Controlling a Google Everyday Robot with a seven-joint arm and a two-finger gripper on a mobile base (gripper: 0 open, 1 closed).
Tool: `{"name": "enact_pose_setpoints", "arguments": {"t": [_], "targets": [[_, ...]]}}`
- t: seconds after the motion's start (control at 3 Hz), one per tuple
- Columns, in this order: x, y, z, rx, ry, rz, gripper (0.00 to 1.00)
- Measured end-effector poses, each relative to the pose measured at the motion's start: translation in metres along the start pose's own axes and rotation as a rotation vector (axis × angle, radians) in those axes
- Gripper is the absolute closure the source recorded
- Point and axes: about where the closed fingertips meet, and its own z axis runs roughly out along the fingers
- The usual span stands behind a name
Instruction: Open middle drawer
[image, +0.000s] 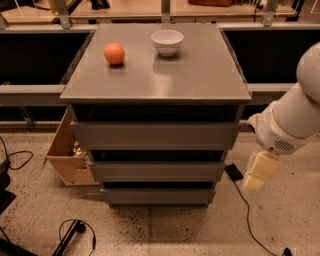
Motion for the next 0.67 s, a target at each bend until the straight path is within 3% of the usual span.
{"name": "enact_pose_setpoints", "arguments": {"t": [0.33, 0.67], "targets": [[0.013, 0.002, 0.058, -0.026, -0.015, 0.007, 0.0], [0.018, 0.012, 0.099, -0.093, 0.002, 0.022, 0.0]]}}
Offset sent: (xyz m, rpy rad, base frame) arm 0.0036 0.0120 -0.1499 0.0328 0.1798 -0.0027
